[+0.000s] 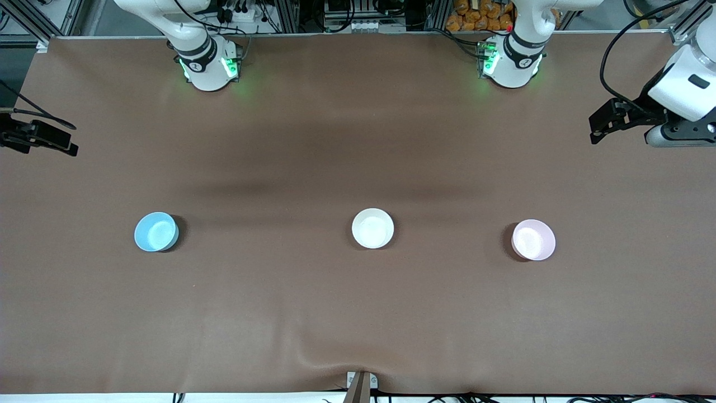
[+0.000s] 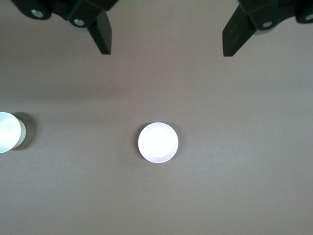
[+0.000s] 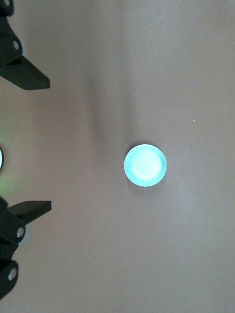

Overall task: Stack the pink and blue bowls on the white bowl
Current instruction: 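Move the left gripper from rest toward the pink bowl, then lower the left gripper onto the pink bowl rim and grasp it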

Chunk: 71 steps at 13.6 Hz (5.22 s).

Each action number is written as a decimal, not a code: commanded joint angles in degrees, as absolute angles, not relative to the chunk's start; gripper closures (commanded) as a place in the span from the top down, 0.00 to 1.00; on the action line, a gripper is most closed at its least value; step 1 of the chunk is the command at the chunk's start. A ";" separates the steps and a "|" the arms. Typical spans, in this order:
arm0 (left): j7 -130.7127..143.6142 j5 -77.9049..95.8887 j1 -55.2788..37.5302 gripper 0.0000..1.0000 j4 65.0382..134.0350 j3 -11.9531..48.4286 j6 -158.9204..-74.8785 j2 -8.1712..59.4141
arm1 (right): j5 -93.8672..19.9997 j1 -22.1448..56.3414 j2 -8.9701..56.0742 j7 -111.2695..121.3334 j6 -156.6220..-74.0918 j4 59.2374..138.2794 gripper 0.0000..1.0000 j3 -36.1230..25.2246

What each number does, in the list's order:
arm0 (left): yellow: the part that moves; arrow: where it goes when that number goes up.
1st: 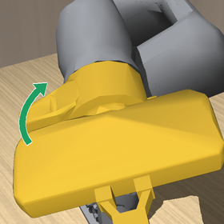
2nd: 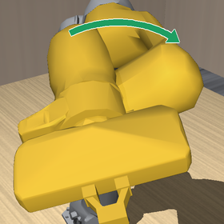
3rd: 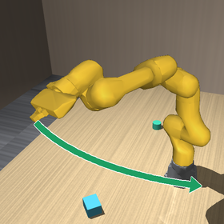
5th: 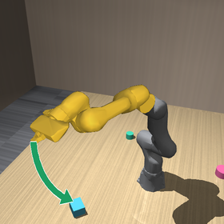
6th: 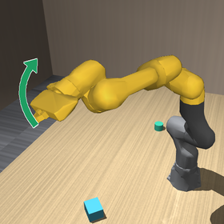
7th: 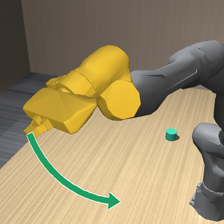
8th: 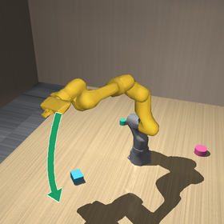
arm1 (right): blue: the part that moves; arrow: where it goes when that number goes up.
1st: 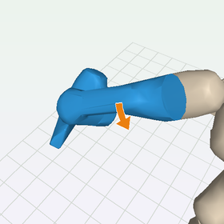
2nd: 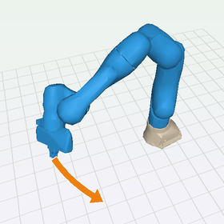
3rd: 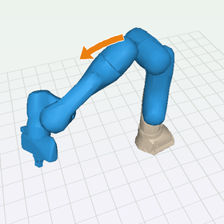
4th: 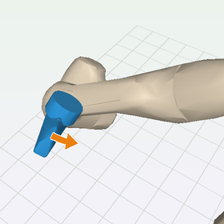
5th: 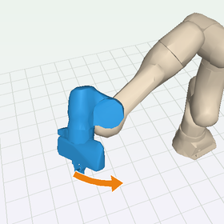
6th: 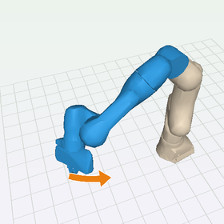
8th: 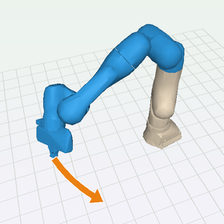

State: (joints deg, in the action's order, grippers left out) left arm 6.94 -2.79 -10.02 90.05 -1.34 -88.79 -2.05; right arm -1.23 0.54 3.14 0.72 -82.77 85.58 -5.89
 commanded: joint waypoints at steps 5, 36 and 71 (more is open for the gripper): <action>6.69 -3.25 -10.20 1.00 88.68 -1.32 -85.87 -1.49 | -0.35 0.97 3.87 0.26 -82.00 84.11 1.00 -5.98; 6.06 -0.18 1.66 1.00 93.51 0.26 -88.42 3.86 | -0.17 0.97 4.22 0.44 -82.18 84.11 1.00 -6.06; 6.07 7.56 2.55 0.63 108.81 0.70 -132.54 27.33 | -0.18 0.70 4.31 0.18 -82.18 84.11 1.00 -6.06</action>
State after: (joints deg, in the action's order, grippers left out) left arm 6.67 6.37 2.43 108.27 0.54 -131.46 27.26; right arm -1.08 0.56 3.56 0.72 -82.78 85.56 -5.92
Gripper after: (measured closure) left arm 0.291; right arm 0.000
